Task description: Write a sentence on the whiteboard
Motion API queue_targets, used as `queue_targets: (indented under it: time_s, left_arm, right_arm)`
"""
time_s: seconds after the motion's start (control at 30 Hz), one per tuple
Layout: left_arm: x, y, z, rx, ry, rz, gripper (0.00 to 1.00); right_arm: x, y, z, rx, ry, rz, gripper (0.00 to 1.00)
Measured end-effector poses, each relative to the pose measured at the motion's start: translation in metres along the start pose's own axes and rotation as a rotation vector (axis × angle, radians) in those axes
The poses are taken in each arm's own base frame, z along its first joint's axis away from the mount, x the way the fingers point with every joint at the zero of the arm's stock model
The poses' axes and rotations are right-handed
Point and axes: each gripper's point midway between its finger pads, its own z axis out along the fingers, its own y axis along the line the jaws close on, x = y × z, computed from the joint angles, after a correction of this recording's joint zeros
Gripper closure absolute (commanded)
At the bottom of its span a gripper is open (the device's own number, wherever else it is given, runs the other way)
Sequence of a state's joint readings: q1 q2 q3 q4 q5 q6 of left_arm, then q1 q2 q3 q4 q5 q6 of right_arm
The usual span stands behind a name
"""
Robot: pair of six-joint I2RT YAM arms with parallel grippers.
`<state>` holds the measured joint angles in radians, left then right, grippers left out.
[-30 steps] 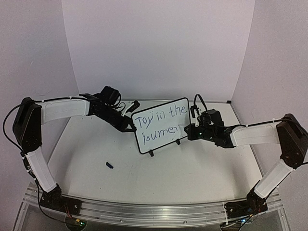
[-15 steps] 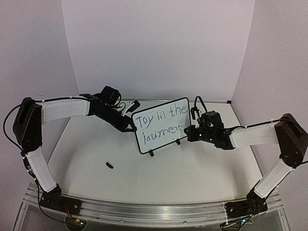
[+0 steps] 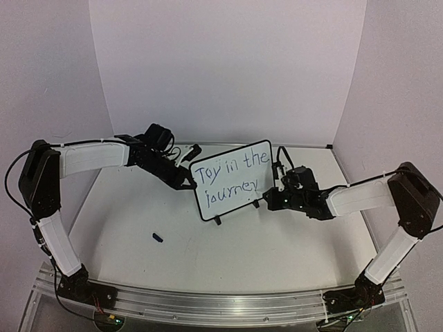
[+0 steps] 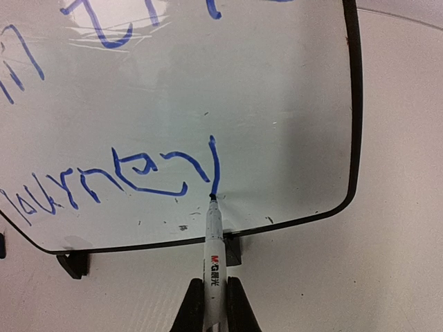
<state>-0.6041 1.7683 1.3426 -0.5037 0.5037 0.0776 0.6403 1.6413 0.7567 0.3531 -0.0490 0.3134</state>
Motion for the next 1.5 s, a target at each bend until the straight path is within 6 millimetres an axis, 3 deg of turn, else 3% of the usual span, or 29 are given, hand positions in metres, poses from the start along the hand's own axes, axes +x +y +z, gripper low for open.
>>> queue_targets:
  time_s: [0.27, 0.57, 0.7, 0.73, 0.93, 1.23, 1.5]
  left_arm:
    - [0.0, 0.0, 0.0, 0.001, 0.0, 0.0, 1.0]
    - [0.0, 0.0, 0.0, 0.0, 0.0, 0.0, 1.0]
    - [0.0, 0.0, 0.0, 0.0, 0.0, 0.0, 1.0]
    - [0.0, 0.0, 0.0, 0.0, 0.0, 0.0, 1.0]
    - [0.0, 0.0, 0.0, 0.0, 0.0, 0.0, 1.0]
    - [0.0, 0.0, 0.0, 0.0, 0.0, 0.0, 1.0]
    - [0.0, 0.0, 0.0, 0.0, 0.0, 0.0, 1.0]
  right_arm:
    - [0.007, 0.007, 0.002, -0.018, 0.019, -0.003, 1.0]
    - [0.018, 0.029, -0.002, -0.07, 0.051, -0.027, 1.0]
    - [0.004, 0.035, -0.015, -0.079, 0.018, -0.031, 1.0]
    - [-0.008, 0.036, -0.024, -0.074, -0.015, -0.03, 1.0]
    - [-0.035, 0.026, -0.037, 0.0, -0.088, -0.033, 1.0]
    - [-0.015, -0.004, -0.02, 0.104, -0.021, -0.028, 1.0]
    - [-0.011, -0.01, -0.014, 0.121, -0.004, -0.031, 1.0]
